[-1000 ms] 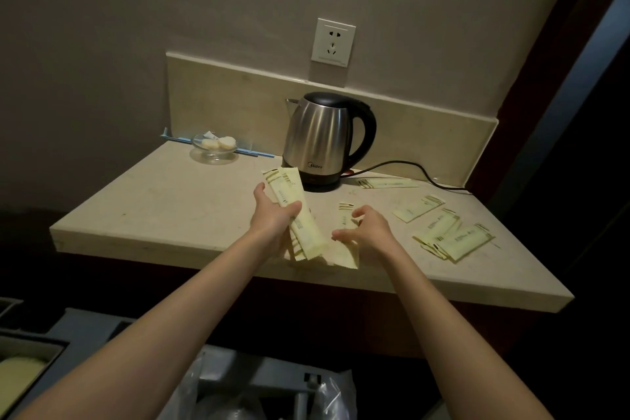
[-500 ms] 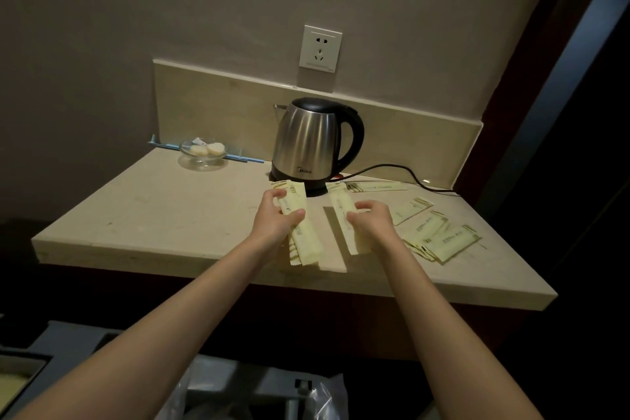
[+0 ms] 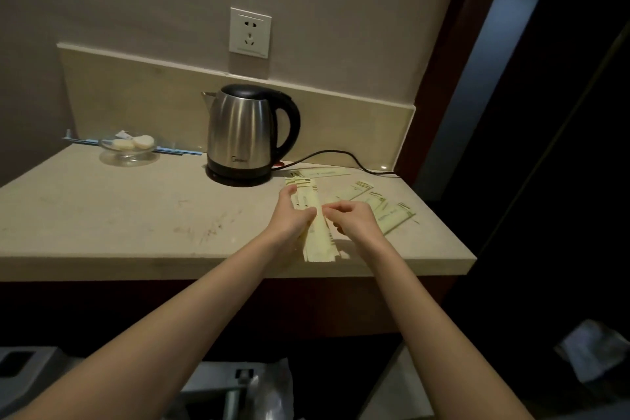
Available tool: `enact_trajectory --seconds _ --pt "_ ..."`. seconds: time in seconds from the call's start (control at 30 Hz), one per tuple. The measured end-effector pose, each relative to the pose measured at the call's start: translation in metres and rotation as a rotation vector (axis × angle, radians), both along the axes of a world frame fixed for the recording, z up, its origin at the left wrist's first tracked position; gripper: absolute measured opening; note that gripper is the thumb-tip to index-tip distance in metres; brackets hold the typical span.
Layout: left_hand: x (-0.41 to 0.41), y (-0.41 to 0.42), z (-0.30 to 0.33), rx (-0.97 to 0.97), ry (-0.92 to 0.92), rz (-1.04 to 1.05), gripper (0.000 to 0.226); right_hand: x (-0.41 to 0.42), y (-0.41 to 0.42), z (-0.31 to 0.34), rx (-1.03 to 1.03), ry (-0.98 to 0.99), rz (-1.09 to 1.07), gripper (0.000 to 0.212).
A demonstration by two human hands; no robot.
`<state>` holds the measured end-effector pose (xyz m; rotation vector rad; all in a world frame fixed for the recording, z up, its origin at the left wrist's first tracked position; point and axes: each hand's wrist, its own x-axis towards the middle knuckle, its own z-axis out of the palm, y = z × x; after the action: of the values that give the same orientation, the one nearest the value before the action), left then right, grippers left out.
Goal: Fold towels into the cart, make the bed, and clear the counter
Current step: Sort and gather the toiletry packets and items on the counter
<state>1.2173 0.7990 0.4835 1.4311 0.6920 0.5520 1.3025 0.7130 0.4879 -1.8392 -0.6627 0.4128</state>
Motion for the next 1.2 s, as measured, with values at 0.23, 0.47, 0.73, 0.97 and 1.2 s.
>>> enact_trajectory --seconds 0.23,0.47,0.73,0.97,1.2 --pt "0.015 -0.018 0.004 -0.130 0.013 -0.056 0.072 0.063 -0.040 -0.027 -0.272 -0.389 -0.196 0.030" --pt "0.023 -0.018 0.003 -0.155 -0.030 -0.057 0.072 0.090 -0.049 -0.040 -0.404 -0.380 -0.194 0.019" --pt "0.027 -0.022 -0.005 -0.089 0.055 -0.054 0.058 0.104 -0.068 -0.028 -0.182 -0.097 -0.382 0.017" --pt "0.029 -0.034 -0.004 -0.121 0.031 -0.074 0.054 0.070 -0.069 -0.008 0.072 -0.014 -0.280 0.021" --pt "0.033 -0.048 0.001 -0.217 -0.082 -0.091 0.048 0.023 -0.053 -0.007 0.094 0.030 -0.052 0.026"
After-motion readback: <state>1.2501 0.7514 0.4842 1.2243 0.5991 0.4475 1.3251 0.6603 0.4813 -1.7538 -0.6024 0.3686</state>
